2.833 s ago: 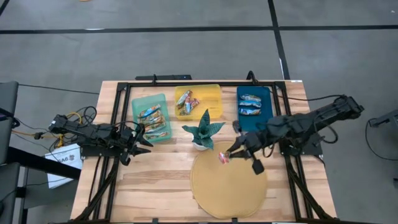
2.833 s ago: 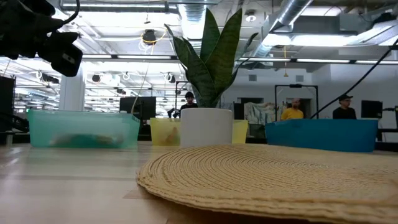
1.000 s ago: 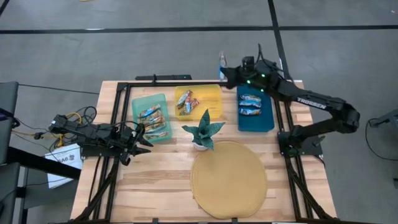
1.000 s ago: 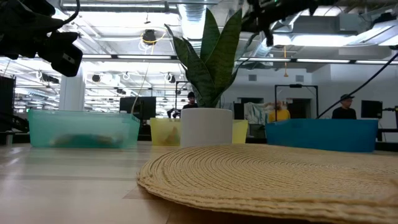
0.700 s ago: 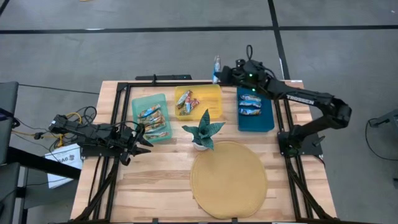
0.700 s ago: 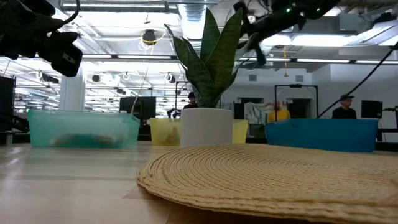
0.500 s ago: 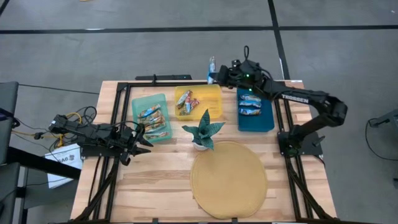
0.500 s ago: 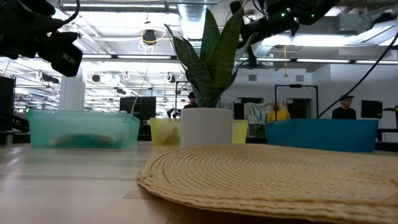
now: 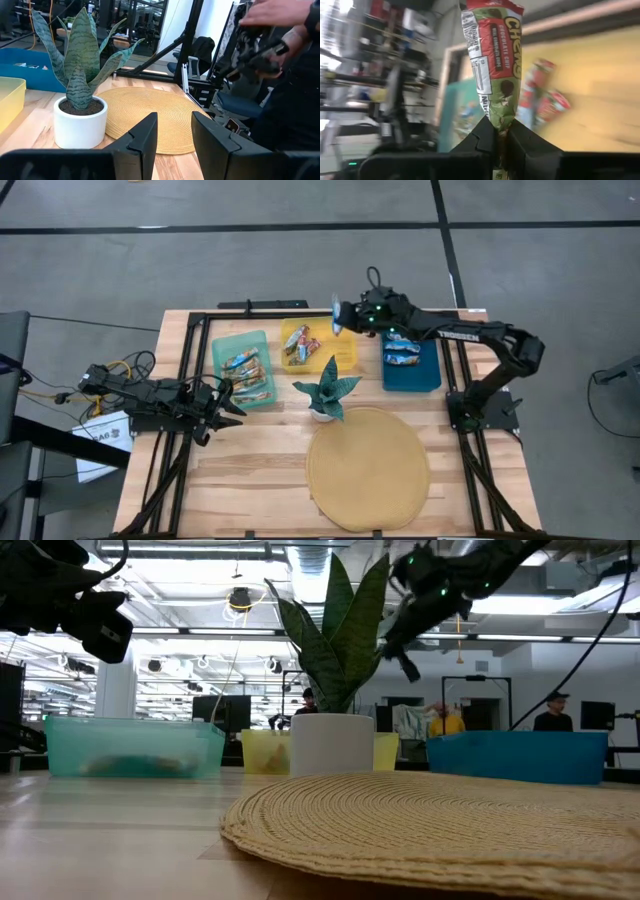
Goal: Pick and place Granola Bars by type
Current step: Put the red granola bar into the yellow bin, then return to Home Position
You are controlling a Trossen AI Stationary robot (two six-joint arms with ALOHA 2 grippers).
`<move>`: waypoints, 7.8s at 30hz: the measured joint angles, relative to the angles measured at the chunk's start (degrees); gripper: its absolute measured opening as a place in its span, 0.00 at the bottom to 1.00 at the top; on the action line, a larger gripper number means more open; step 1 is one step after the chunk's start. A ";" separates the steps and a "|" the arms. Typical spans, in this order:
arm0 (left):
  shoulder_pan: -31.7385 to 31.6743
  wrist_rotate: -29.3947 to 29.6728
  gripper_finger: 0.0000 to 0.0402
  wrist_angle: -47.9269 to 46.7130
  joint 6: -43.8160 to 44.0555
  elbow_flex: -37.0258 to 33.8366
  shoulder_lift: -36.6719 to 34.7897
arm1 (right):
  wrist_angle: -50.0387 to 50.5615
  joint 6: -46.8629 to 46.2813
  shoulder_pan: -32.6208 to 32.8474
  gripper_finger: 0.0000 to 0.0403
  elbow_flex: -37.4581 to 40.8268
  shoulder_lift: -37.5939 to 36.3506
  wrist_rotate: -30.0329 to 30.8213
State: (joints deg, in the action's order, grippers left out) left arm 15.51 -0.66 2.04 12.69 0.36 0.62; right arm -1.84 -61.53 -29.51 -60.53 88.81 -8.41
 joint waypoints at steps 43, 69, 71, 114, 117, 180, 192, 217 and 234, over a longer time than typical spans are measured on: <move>0.00 0.00 0.28 0.00 0.02 0.00 -0.02 | 4.80 0.04 -0.61 0.37 0.00 9.10 -2.11; -0.02 0.00 0.28 0.00 0.02 0.00 0.00 | 5.72 40.84 5.81 0.39 6.10 -18.51 -0.81; -0.01 0.00 0.28 0.00 0.02 0.01 -0.01 | 5.68 44.68 8.43 0.39 8.75 -22.57 0.68; 0.00 0.00 0.28 0.00 0.02 0.00 0.00 | -7.54 58.77 52.39 0.33 59.91 -85.91 16.03; -0.02 0.00 0.28 0.00 0.01 0.01 0.00 | -5.27 60.49 52.48 0.33 59.91 -88.80 15.95; -0.01 0.00 0.28 0.00 0.02 0.01 0.00 | 2.00 55.44 52.30 0.32 59.84 -88.47 8.25; 0.00 0.00 0.28 0.00 0.00 0.02 0.00 | 2.02 55.44 52.30 0.32 59.84 -88.47 8.25; -0.02 0.00 0.28 0.00 0.01 0.01 -0.01 | 2.02 55.45 52.30 0.32 59.84 -88.47 8.25; -0.01 0.01 0.28 0.00 0.01 0.00 -0.01 | 2.02 55.46 52.30 0.32 59.84 -88.47 8.25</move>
State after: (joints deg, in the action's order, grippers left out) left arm 15.50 -0.65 2.04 12.70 0.37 0.61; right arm 0.19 -6.07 22.79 -0.69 0.34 -0.16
